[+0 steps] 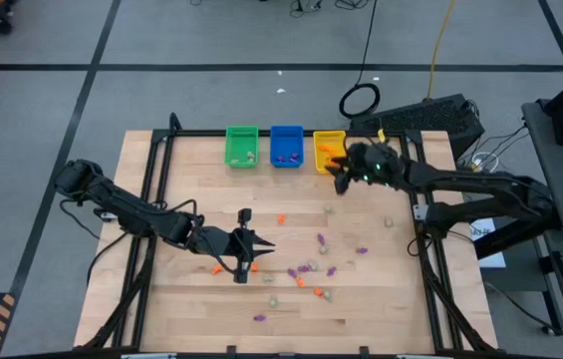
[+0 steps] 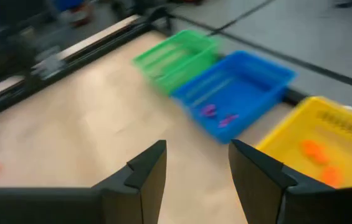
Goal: Sort Halloween decoration
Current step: Put the gray skull toy into the green bin
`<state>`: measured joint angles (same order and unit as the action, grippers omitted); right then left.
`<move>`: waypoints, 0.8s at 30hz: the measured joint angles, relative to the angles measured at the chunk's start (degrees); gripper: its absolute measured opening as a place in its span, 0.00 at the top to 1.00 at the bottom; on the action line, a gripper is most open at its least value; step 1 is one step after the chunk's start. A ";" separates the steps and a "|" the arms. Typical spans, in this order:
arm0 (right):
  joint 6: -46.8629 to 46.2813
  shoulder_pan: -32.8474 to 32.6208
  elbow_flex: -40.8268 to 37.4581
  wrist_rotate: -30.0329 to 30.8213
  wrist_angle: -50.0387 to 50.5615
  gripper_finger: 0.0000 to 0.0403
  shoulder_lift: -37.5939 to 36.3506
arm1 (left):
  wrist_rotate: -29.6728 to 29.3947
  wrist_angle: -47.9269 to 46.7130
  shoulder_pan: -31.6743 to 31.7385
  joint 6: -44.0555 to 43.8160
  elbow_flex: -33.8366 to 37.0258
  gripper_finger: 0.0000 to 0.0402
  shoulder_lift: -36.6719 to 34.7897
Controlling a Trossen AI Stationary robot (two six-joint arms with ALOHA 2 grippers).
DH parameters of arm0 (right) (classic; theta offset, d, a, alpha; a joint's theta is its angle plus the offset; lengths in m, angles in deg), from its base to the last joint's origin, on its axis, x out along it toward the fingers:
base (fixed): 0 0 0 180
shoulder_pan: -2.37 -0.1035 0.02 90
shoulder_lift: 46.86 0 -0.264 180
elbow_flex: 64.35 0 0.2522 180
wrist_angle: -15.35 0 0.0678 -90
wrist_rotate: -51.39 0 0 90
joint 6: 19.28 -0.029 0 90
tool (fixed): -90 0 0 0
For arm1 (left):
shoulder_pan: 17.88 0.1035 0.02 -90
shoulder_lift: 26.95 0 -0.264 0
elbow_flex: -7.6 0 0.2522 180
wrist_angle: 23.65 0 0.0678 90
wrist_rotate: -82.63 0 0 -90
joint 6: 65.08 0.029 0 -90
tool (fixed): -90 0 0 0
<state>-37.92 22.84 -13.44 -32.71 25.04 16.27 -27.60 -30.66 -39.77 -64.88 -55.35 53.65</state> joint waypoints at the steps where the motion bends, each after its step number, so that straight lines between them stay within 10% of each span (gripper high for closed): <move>1: 0.02 -2.21 0.00 0.02 1.17 0.60 -0.90 | 0.00 -0.86 0.00 -1.07 0.00 0.87 0.00; 11: -1.03 -27.44 -5.15 8.87 -4.96 0.60 0.53 | 0.22 -6.24 -2.54 -8.44 0.00 0.84 0.14; 24: 1.45 -42.46 -8.90 13.61 -23.85 0.60 9.97 | -5.19 -6.58 -8.22 -16.47 0.00 0.37 9.72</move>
<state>-36.47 -19.63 -22.34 -19.11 1.19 26.24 -32.79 -37.24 -47.99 -81.35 -55.35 63.37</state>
